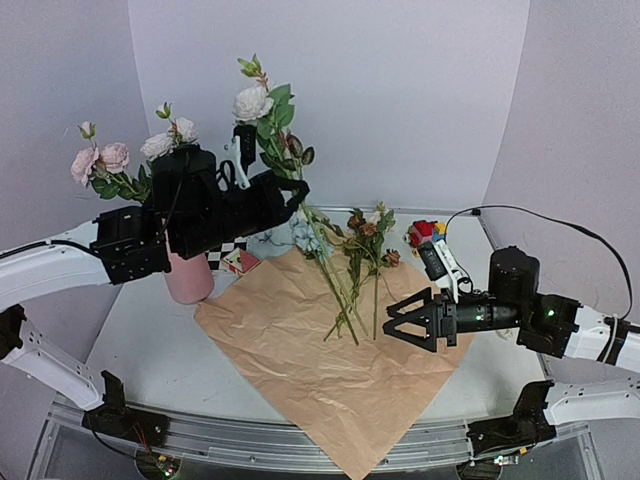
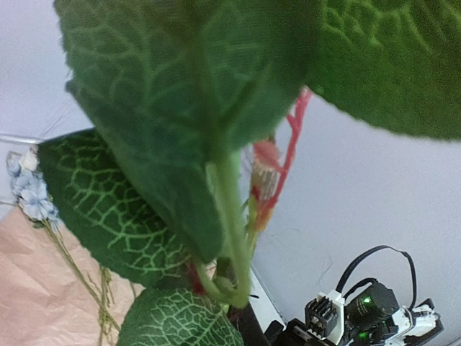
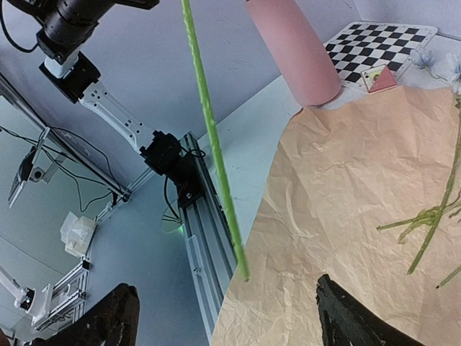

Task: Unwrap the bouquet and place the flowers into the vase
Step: Pick up the fake flower from the wrapping paper.

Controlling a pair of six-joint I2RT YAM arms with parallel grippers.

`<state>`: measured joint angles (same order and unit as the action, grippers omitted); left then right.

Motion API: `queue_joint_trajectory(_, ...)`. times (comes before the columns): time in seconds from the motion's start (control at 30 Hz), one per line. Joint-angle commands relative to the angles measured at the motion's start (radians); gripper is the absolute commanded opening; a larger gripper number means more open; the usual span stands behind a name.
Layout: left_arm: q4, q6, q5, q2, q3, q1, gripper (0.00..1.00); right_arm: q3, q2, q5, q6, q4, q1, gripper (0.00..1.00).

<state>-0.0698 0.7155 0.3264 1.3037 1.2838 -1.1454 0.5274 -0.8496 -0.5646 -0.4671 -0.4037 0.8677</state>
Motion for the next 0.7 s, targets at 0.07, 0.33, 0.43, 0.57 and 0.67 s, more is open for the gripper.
queue_joint_trajectory(0.07, -0.209, -0.23, 0.226, -0.106, 0.14, 0.001, 0.0, 0.007, -0.002, 0.062, 0.006, -0.014, 0.005, 0.87)
queue_joint_trajectory(0.33, -0.341, -0.548, 0.639, -0.159, 0.336, 0.001, 0.0, 0.006, -0.003, 0.09, 0.002, -0.007, 0.006, 0.87)
queue_joint_trajectory(0.43, -0.329, -0.691, 0.734, -0.151, 0.379, 0.001, 0.0, 0.002, -0.002, 0.099, 0.002, -0.007, 0.006, 0.88)
queue_joint_trajectory(0.57, -0.262, -0.921, 0.764, -0.128, 0.383, 0.001, 0.0, 0.008, -0.017, 0.1, 0.007, -0.007, 0.007, 0.88)
queue_joint_trajectory(0.67, -0.122, -1.102, 0.785, -0.126, 0.324, 0.001, 0.0, 0.022, -0.034, 0.094, 0.011, -0.007, 0.006, 0.88)
